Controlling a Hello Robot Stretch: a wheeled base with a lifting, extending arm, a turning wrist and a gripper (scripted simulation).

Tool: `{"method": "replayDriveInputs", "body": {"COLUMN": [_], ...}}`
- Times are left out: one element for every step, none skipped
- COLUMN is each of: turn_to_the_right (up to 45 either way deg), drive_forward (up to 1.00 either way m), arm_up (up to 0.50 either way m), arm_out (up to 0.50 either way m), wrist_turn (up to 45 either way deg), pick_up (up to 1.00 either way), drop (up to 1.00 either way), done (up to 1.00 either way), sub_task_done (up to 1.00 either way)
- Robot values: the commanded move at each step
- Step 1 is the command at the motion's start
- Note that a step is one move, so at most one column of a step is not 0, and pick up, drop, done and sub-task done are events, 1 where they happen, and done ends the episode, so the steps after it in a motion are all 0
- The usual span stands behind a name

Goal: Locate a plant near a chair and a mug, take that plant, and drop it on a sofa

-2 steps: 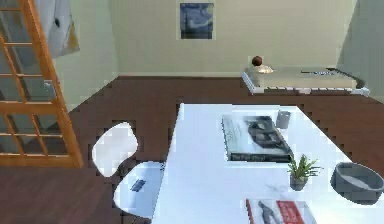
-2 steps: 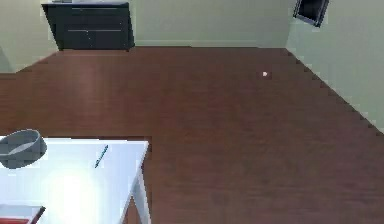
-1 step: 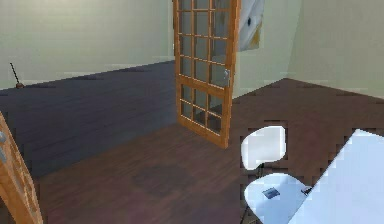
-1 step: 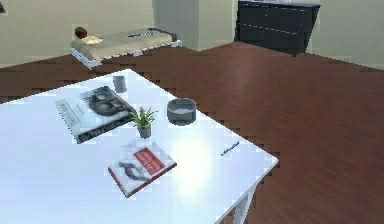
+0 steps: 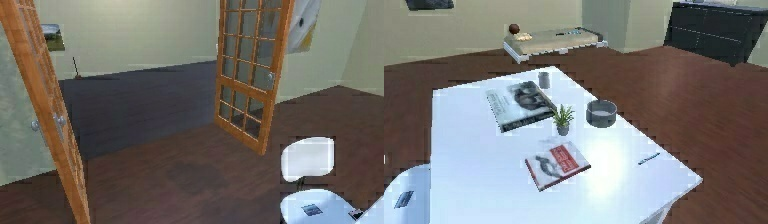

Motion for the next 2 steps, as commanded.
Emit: {"method": "replayDriveInputs", "body": {"turn_to_the_right": [0.0, 0.0], "drive_forward": [0.00, 0.00], "arm_up": [0.50, 0.34], "arm_out": [0.00, 0.00], "wrist_turn": [0.0, 0.0], "pick_up": [0.00, 0.00], "drop": [0.00, 0.00], "done": [0.00, 0.00], "sub_task_done": [0.00, 0.00]}}
